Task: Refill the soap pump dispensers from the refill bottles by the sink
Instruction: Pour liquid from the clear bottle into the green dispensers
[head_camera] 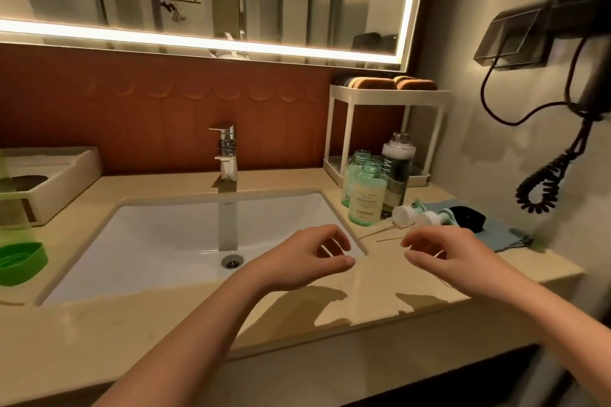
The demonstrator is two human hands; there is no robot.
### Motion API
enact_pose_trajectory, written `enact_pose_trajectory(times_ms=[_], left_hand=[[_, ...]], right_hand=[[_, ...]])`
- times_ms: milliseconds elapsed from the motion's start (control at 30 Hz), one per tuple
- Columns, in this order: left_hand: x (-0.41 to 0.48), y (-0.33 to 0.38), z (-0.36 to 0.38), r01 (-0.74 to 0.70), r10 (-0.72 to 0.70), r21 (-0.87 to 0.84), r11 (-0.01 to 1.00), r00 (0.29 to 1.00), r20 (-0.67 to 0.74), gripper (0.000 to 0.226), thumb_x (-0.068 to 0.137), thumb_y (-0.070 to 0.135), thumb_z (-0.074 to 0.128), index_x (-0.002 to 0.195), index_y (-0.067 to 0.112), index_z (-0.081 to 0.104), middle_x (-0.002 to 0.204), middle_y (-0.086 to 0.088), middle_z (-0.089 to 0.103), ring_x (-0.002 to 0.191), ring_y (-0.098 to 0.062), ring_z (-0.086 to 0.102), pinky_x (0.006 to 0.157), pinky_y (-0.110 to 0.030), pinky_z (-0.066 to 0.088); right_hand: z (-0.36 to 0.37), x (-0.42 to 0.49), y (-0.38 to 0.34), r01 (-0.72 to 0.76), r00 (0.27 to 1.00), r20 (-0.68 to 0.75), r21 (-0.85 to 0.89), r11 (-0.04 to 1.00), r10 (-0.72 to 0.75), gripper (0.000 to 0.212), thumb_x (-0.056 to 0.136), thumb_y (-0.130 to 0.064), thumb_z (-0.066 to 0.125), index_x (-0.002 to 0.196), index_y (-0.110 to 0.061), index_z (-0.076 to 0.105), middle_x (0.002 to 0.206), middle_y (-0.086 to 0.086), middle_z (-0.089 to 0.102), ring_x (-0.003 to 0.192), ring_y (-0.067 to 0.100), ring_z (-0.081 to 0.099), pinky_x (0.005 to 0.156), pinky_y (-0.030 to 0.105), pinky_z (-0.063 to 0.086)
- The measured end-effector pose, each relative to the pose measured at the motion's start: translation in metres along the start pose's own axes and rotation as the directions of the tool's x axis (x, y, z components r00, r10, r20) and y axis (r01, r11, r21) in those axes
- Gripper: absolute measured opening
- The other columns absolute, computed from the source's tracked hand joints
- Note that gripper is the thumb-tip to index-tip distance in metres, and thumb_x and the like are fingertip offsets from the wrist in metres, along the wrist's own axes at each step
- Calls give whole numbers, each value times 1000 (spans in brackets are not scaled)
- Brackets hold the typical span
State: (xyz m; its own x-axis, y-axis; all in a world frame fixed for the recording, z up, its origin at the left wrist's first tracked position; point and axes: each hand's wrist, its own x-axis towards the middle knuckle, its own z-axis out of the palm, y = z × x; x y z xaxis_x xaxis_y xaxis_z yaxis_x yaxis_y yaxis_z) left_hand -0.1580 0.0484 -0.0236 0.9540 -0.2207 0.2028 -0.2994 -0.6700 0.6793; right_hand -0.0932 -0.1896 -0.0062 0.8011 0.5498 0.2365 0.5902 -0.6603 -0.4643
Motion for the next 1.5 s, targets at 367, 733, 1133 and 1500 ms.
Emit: enact_pose_trajectory(times_ms=[367,733,1133,1500], left_hand=[[90,-12,31,129,-140,-144,981,988,-69,32,86,31,62,114,16,53,118,-3,57,104,-16,56,91,-33,50],[178,-26,45,204,-333,-361,910,877,-346,91,71,30,78,141,20,21,146,-5,29,131,-21,34,104,-37,36],[226,-41,60,137,-337,-414,900,822,-460,98,59,48,82,136,30,25,143,-3,38,127,-21,39,104,-43,38],[237,-45,67,150,-321,-343,927,790,-523,88,62,44,82,134,23,36,136,-1,42,121,-16,42,88,-24,37]], right_hand=[[-21,28,67,-136,989,-53,25,990,137,11,89,-27,59,96,-25,66,92,-11,63,86,5,59,81,30,53],[-26,116,107,-203,961,-156,167,965,229,27,88,-30,62,112,-17,61,106,1,64,94,13,59,76,25,46],[-17,204,117,-94,950,-198,559,824,243,88,78,-37,72,146,-25,19,152,3,26,136,24,31,101,34,32],[-5,226,122,-12,959,-192,705,709,208,66,73,-20,77,130,-18,45,117,-6,55,113,13,50,94,26,38]])
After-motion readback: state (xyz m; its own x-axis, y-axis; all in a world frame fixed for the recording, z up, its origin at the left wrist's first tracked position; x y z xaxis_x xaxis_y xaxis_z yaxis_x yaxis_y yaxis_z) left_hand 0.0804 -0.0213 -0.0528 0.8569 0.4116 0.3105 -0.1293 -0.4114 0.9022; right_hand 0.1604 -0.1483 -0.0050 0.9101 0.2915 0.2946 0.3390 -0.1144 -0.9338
